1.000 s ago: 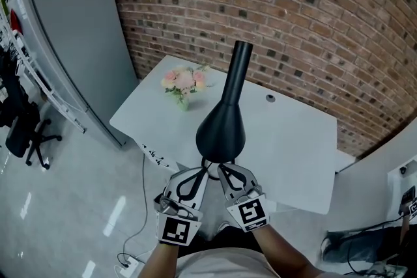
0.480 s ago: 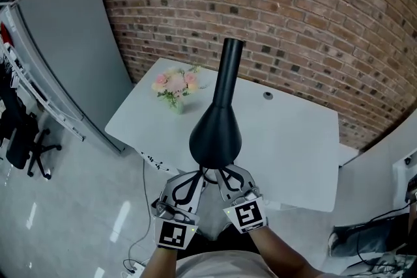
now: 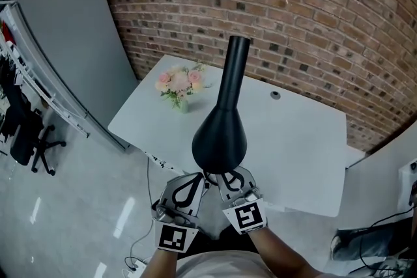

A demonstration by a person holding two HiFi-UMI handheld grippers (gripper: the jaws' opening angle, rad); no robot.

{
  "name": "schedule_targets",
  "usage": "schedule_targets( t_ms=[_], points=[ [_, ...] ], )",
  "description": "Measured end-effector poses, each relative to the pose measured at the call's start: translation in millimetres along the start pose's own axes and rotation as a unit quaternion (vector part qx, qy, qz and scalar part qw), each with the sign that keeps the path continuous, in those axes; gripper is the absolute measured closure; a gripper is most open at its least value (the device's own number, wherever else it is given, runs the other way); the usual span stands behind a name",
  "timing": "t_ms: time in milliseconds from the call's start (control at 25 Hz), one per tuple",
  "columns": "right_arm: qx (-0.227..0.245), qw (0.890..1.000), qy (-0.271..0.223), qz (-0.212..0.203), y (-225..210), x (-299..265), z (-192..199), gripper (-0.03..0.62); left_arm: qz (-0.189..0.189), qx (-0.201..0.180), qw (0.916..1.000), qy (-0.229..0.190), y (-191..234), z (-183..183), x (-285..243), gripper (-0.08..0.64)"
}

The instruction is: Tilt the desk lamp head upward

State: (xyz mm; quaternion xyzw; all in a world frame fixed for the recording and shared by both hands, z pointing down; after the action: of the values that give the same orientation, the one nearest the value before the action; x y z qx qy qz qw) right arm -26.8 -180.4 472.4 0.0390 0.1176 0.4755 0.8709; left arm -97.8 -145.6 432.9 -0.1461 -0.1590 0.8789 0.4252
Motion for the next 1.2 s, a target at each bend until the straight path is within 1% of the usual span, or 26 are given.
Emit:
schedule_targets(
  t_ms=[200, 280, 400, 520, 720, 800, 880, 960, 1120, 1200],
  points=[
    [-0.003, 1.0, 0.005, -0.007, -3.1, -2.7, 0.4, 0.575, -0.008, 0.003, 0.9999, 0.013, 1.3, 5.0, -0.2, 0.555],
    [-0.006, 1.0, 0.003, -0.009, -3.4, -4.5, 0.1, 0.575, -0.012, 0.003, 0.9999, 0.01, 3.2, 3.2, 0.1, 0.555],
    [-0.012, 1.0, -0.023, -0.009, -5.5, -10.7, -5.8, 0.575, -0.022, 0.002, 0.9997, 0.006, 8.7, 1.7, -1.9, 0.555],
    [-0.03, 0.998, -0.055, -0.001, -5.9, -11.5, -13.5, 0.575, -0.025, 0.008, 0.9994, 0.021, 11.6, 6.2, 0.8, 0.555],
    [-0.033, 0.997, -0.071, -0.012, -1.9, -17.6, -14.2, 0.575, -0.018, 0.004, 0.9987, 0.048, 14.8, 17.6, 4.8, 0.555],
    [-0.039, 0.996, -0.078, -0.009, -2.9, -20.4, -15.4, 0.575, -0.019, 0.009, 0.9982, 0.055, 16.4, 23.5, 7.8, 0.555],
    [-0.035, 0.997, -0.074, -0.002, -8.3, -20.2, -14.2, 0.575, -0.018, 0.019, 0.9979, 0.059, 16.4, 27.5, 7.8, 0.555],
    [-0.046, 0.996, -0.07, 0.006, -12.7, -18.8, -11.4, 0.575, -0.015, 0.029, 0.9977, 0.059, 16.0, 29.9, 6.5, 0.555],
    [-0.055, 0.996, -0.068, 0.012, -14.5, -18.1, -10.0, 0.575, -0.003, 0.026, 0.9982, 0.053, 16.8, 27.8, 3.6, 0.555],
    [-0.065, 0.995, -0.074, 0.015, -14.9, -18.2, -12.8, 0.575, -0.001, 0.031, 0.998, 0.055, 18.7, 27.1, 5.3, 0.554]
  ],
)
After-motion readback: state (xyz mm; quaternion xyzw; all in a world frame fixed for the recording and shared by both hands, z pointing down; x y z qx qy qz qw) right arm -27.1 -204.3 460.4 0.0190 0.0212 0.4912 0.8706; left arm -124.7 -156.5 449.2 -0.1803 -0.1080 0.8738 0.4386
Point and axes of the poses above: the fingertips, and each gripper's own axes: x backward along the fingers, y to its left, z out of its underside, the point moved 3 cm from there along x, backward along the fingers, and after that the axes turned 9 degrees about y, right-handed, at the moved point
